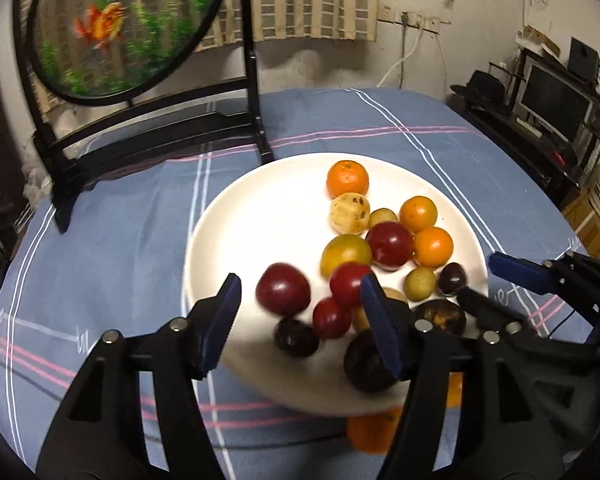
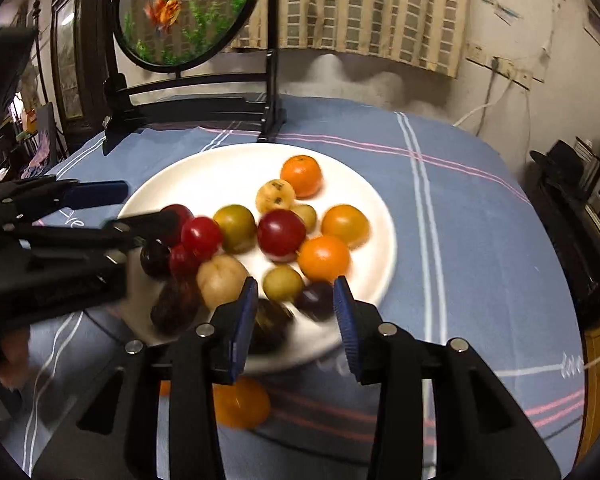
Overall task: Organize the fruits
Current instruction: 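Place the tomato and dark plum on the white plate, opening both tools, then move both open tools toward the two remaining oranges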
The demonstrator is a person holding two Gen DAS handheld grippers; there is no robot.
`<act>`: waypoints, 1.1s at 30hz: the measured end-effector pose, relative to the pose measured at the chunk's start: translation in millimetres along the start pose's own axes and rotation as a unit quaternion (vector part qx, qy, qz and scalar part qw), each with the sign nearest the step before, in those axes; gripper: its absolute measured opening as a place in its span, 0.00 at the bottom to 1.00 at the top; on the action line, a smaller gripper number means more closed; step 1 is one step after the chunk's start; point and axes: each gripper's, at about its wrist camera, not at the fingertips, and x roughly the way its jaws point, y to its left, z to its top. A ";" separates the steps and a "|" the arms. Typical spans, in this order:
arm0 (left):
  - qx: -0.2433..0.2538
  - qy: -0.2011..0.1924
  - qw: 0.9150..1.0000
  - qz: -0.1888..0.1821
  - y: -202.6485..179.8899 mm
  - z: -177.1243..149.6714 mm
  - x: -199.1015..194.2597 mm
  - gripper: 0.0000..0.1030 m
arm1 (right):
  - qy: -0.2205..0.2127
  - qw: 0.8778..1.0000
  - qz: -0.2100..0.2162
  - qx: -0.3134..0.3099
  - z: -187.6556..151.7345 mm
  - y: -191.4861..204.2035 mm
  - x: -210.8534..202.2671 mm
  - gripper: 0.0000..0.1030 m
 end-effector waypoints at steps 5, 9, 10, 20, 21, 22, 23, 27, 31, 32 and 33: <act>-0.026 0.002 1.000 -0.003 1.2 -30.4 -21.9 0.64 | -0.001 1.000 0.003 0.019 -21.2 -9.0 -26.7 0.39; -0.040 0.020 0.999 -0.001 -4.3 -55.8 -32.2 0.64 | 0.004 0.999 0.009 0.033 -42.0 -9.3 -39.6 0.39; -0.039 0.020 0.999 0.001 -5.9 -59.3 -35.1 0.64 | 0.005 0.999 0.011 0.036 -45.9 -8.7 -42.0 0.39; -0.021 0.015 1.000 -0.001 -25.5 -79.9 -60.1 0.64 | 0.012 0.999 0.018 0.039 -74.7 -3.6 -67.2 0.40; -0.020 0.015 1.000 -0.001 -26.4 -80.5 -60.7 0.64 | 0.012 0.999 0.019 0.040 -76.7 -3.7 -68.2 0.40; -0.018 0.015 1.000 -0.001 -27.8 -81.4 -61.5 0.64 | 0.013 0.999 0.019 0.041 -77.4 -3.9 -68.2 0.40; -0.018 0.016 1.000 -0.002 -28.7 -82.2 -61.6 0.64 | 0.014 0.999 0.020 0.043 -80.0 -4.0 -67.9 0.40; -0.016 0.022 1.000 -0.005 -31.4 -86.1 -59.6 0.64 | 0.021 0.998 0.022 0.049 -85.4 -4.1 -65.7 0.40; -0.014 0.026 1.000 -0.007 -32.2 -89.6 -56.7 0.64 | 0.024 0.998 0.024 0.051 -87.8 -3.9 -64.2 0.41; -0.015 0.028 0.999 -0.007 -32.3 -89.8 -56.0 0.64 | 0.024 0.998 0.025 0.052 -88.3 -4.0 -64.1 0.41; -0.015 0.029 0.999 -0.007 -32.3 -90.5 -55.1 0.64 | 0.024 0.998 0.025 0.052 -88.4 -4.1 -64.2 0.41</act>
